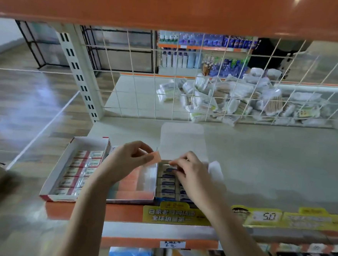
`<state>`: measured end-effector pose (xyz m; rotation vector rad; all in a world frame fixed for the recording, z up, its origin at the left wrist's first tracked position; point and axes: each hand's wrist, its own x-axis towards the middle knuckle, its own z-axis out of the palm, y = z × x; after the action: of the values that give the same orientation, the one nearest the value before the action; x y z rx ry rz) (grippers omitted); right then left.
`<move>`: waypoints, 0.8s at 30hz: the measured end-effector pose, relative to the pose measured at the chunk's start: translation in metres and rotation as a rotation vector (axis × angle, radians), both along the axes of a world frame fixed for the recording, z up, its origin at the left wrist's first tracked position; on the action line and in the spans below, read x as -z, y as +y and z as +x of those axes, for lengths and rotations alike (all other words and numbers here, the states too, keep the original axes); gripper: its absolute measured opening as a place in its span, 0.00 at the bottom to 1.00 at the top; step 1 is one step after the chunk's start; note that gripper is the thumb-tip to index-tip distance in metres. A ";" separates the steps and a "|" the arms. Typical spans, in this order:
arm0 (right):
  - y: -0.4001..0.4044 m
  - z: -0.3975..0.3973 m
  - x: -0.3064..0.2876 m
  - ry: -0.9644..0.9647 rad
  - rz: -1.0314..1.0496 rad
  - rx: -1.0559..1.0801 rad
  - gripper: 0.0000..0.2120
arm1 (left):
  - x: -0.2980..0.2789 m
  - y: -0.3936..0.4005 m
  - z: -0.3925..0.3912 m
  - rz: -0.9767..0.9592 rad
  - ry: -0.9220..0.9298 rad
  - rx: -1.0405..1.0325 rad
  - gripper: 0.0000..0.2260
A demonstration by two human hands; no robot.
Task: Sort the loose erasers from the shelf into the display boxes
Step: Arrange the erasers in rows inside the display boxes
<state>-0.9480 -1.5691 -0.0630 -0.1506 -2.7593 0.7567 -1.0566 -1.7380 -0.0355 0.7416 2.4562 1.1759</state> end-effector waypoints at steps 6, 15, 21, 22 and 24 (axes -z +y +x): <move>-0.001 -0.005 0.005 -0.002 0.035 0.036 0.09 | -0.001 0.002 -0.001 -0.019 0.007 0.037 0.03; -0.009 -0.008 0.006 -0.044 0.118 -0.016 0.11 | 0.001 0.002 -0.004 -0.018 -0.008 0.068 0.04; -0.011 -0.009 0.007 -0.096 0.217 -0.030 0.09 | 0.005 -0.001 -0.010 0.016 -0.020 0.076 0.06; -0.011 -0.009 0.006 -0.094 0.230 -0.037 0.09 | 0.005 -0.001 -0.011 0.018 -0.025 0.078 0.06; -0.011 -0.010 0.004 -0.087 0.245 -0.046 0.09 | 0.005 -0.001 -0.012 0.025 -0.031 0.080 0.04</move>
<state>-0.9578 -1.5806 -0.0669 -0.0721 -2.9185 0.4253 -1.0685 -1.7391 -0.0407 0.8151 2.3673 1.1821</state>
